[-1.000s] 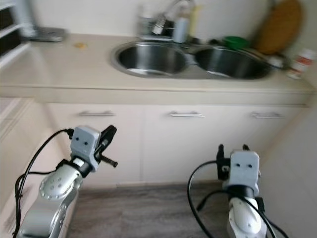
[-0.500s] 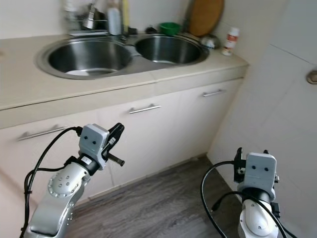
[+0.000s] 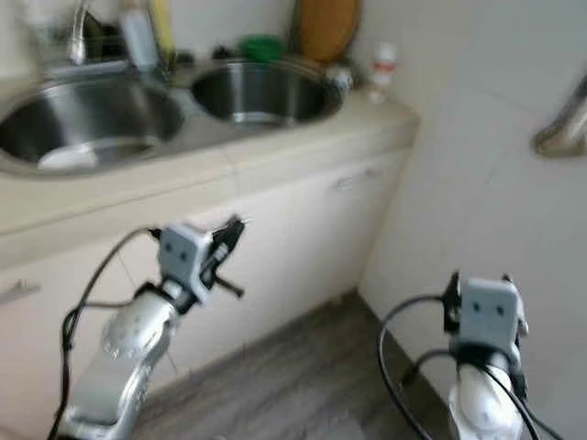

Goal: Kitchen organization

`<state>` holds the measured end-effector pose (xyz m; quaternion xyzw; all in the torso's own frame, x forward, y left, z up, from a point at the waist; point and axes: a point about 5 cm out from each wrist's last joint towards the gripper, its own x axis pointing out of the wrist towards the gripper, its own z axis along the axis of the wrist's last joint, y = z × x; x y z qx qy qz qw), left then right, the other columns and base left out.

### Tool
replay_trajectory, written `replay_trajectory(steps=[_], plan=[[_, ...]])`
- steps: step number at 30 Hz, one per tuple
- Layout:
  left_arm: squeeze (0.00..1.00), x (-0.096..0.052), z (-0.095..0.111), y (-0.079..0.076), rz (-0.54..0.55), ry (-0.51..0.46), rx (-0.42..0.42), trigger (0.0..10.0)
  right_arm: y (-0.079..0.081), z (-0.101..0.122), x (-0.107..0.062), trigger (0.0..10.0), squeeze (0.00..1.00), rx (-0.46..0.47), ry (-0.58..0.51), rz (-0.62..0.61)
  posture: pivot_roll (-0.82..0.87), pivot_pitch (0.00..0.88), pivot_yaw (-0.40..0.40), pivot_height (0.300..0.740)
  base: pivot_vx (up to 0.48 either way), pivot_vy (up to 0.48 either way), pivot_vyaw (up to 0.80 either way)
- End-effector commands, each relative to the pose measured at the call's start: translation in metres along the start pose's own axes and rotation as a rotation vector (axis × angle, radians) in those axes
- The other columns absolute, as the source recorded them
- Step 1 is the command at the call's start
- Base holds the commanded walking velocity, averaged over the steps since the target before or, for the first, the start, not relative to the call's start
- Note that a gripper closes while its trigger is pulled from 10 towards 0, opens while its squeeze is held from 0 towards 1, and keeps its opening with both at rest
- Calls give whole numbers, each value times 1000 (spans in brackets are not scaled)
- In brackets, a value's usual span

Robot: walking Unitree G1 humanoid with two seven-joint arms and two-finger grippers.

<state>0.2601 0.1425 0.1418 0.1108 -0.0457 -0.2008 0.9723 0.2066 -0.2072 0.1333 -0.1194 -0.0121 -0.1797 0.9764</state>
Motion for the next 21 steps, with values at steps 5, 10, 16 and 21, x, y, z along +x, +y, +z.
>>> replay_trajectory(steps=[5,10,16,21], plan=[[0,4,7,-13,-48,-43,21,10000,-18,-7,-3,10000,0,-72,55,-89,88,0,-88,740,0,0,-756],[0,4,7,-14,-52,-45,30,10000,-19,-7,-2,10000,0,-86,51,-96,88,0,-87,740,0,0,-749],[0,5,7,-15,-62,-54,48,10000,-21,-5,0,10000,0,-102,65,-116,86,0,-78,740,0,0,-746],[0,6,8,-17,-68,-63,56,10000,-21,-3,-1,10000,0,-112,62,-120,77,0,-66,740,0,0,-749]])
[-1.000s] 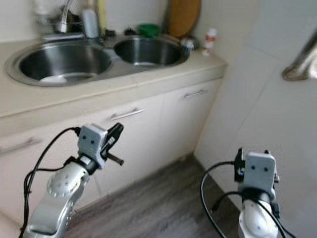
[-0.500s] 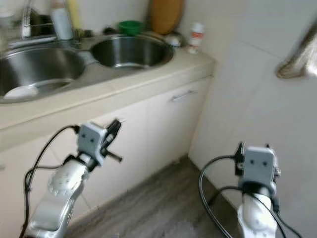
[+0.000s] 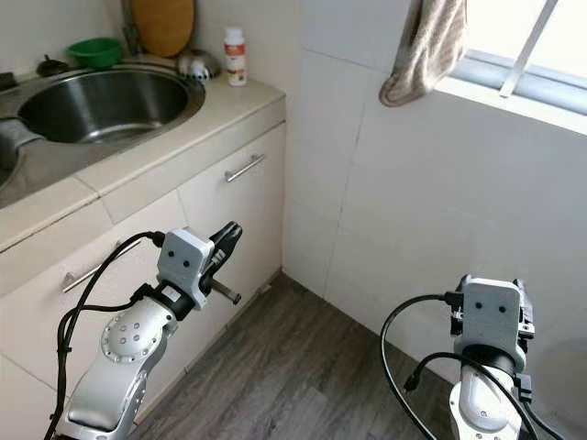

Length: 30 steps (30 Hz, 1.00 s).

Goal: Kitchen organization

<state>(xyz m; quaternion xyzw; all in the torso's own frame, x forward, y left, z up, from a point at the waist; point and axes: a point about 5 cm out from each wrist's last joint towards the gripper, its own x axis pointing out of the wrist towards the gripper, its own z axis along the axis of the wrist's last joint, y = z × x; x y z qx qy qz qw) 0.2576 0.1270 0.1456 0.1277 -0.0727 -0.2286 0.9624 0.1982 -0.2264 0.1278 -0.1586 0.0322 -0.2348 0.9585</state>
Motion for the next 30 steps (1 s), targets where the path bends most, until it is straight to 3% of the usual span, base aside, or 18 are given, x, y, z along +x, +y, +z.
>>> replay_trajectory(steps=[1,13,22,28,30], plan=[[0,3,1,-3,-17,-12,14,10000,-2,7,0,10000,0,-11,-22,-20,77,0,-66,740,0,0,-750],[0,14,3,-6,-62,-33,26,10000,-4,4,-9,10000,0,-20,-2,-50,28,0,-11,740,0,0,-746],[0,19,5,-17,-104,-56,37,10000,-13,6,-11,10000,0,-35,-6,-76,10,0,-9,740,0,0,-749],[0,25,6,-10,-77,-64,40,10000,-4,9,-11,10000,0,-39,-23,-52,9,0,-4,740,0,0,-729],[0,28,7,-11,-85,-70,38,10000,-2,10,-14,10000,0,-79,-31,-46,-15,0,17,740,0,0,0]])
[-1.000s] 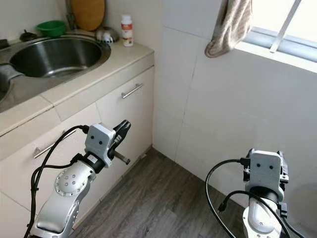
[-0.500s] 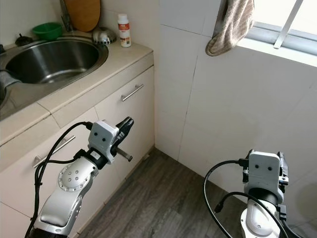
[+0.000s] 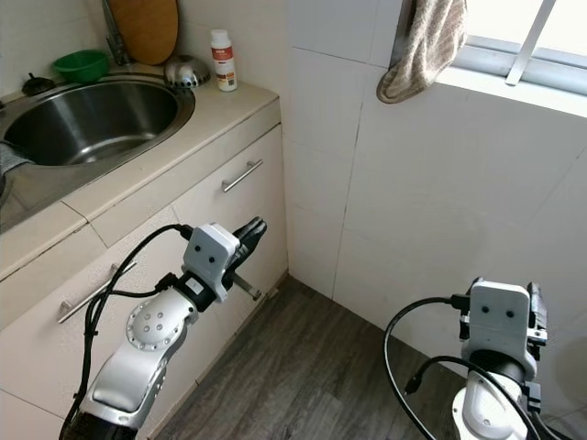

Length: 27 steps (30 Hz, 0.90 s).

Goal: Kitchen organization

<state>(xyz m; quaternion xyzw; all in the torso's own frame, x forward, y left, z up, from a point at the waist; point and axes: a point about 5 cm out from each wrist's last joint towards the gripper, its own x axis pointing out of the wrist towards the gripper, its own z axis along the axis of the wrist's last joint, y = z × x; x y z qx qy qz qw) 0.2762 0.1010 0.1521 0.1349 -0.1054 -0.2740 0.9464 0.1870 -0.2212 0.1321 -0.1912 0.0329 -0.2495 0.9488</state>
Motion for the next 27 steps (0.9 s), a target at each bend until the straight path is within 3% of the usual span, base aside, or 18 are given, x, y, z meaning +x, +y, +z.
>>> replay_trajectory(steps=[1,5,15,21,27], plan=[[0,0,-2,1,-4,3,10,10000,0,6,-2,10000,0,-25,-23,-12,-15,0,17,740,0,0,0],[0,4,-2,-7,-38,-5,3,10000,-6,0,-7,10000,0,-16,-1,-7,-43,0,36,740,0,0,0],[0,5,-4,-10,-30,-6,-12,10000,-10,-18,-8,10000,0,-136,116,-16,-43,0,18,740,0,0,0],[0,3,-4,-7,-11,-5,-12,10000,-7,-18,-5,10000,0,-85,112,3,-27,0,7,740,0,0,0],[0,4,-7,-5,-10,16,-59,10000,-5,-12,-1,10000,0,-34,99,-6,-17,0,10,740,0,0,-800]])
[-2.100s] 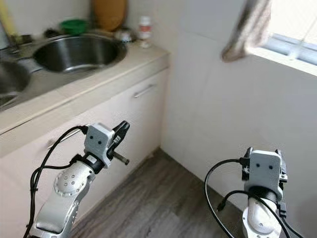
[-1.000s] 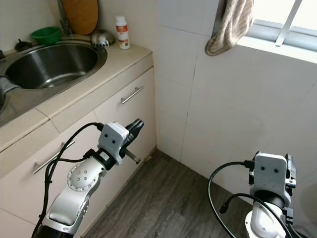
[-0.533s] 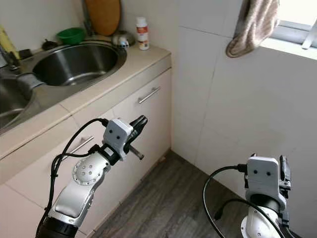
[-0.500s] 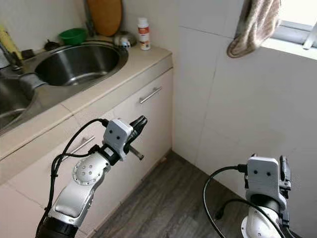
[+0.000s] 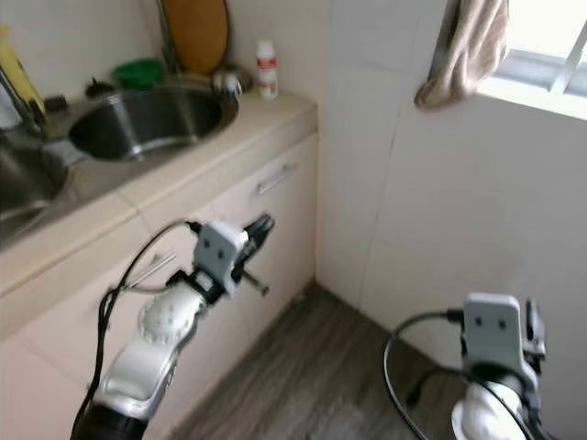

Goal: Kitchen organization

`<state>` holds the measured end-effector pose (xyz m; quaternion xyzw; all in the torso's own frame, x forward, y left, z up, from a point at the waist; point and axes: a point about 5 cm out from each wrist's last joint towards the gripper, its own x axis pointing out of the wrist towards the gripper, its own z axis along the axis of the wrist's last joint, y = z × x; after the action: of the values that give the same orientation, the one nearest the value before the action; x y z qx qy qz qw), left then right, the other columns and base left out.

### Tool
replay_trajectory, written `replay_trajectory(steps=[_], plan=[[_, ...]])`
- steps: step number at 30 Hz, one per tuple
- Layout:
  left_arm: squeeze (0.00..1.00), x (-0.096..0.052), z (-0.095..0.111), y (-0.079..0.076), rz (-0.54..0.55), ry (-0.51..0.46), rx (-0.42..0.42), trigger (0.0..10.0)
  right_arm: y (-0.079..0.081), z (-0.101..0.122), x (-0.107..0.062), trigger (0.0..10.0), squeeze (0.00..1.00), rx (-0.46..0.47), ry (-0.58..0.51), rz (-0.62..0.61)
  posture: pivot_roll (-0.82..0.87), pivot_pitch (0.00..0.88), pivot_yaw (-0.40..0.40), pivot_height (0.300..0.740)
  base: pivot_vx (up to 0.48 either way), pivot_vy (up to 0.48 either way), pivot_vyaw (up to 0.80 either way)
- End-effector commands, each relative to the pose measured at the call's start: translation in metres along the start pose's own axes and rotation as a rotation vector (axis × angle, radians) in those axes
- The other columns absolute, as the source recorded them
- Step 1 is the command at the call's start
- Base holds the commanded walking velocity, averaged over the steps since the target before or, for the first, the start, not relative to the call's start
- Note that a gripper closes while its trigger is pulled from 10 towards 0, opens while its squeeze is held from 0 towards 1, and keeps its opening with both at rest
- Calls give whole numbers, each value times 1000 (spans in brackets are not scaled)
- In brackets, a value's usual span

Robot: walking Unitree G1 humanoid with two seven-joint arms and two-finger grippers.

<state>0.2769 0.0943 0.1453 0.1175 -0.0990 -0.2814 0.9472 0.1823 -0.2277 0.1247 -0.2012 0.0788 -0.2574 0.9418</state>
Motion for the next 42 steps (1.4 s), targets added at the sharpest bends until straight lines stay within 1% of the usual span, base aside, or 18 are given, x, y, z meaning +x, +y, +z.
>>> replay_trajectory(steps=[1,4,6,7,11,16,18,19,21,22,25,28,29,34,40,42], plan=[[0,1,-3,2,-6,32,-37,10000,0,-2,0,10000,0,11,15,-3,-17,0,10,740,0,0,-800],[0,2,-5,0,-30,58,-87,10000,1,-1,0,10000,0,9,14,0,-20,0,14,740,0,406,-800],[0,2,-5,0,-31,54,-91,10000,1,-1,0,10000,0,9,12,1,-20,0,14,740,0,476,-400],[0,2,-2,-1,-31,26,-70,10000,1,-2,0,10000,0,12,11,2,-20,0,14,740,0,476,0],[0,1,1,0,-30,10,-47,10000,1,-1,0,10000,0,13,9,2,-24,0,15,740,0,420,0],[0,2,1,1,-25,10,-42,10000,2,3,1,10000,0,1,-15,19,-19,0,9,740,0,0,-800],[0,1,0,1,-24,18,-45,10000,3,4,2,10000,0,-7,-23,25,-18,0,8,740,0,0,-800],[0,1,-1,1,-32,34,-31,10000,3,5,2,10000,0,-20,-30,28,-18,0,6,740,0,0,-800],[0,0,-1,1,-38,34,-42,10000,4,5,2,10000,0,-30,-35,29,-18,0,6,740,0,0,-800],[0,0,-2,1,-44,38,-56,10000,3,6,2,10000,0,-38,-38,29,-18,0,6,740,244,-304,-800],[0,0,-1,0,-59,27,-32,10000,3,6,2,10000,0,-51,-44,24,-18,0,6,740,0,-431,-800],[0,0,0,1,-51,23,-39,10000,2,6,2,10000,0,-55,-44,22,-24,0,10,740,0,-452,-800],[0,0,0,1,-40,21,-54,10000,2,6,2,10000,0,-56,-44,21,-24,0,10,740,0,0,-800],[0,0,0,3,-30,24,-61,10000,2,6,2,10000,0,-61,-45,23,-23,0,10,740,0,0,-800],[0,1,0,4,-38,23,-53,10000,4,7,3,10000,0,-68,-53,29,-19,0,10,740,0,0,-501],[0,1,1,4,-38,23,-52,10000,4,7,4,10000,0,-77,-56,27,-18,0,10,740,0,0,0]])
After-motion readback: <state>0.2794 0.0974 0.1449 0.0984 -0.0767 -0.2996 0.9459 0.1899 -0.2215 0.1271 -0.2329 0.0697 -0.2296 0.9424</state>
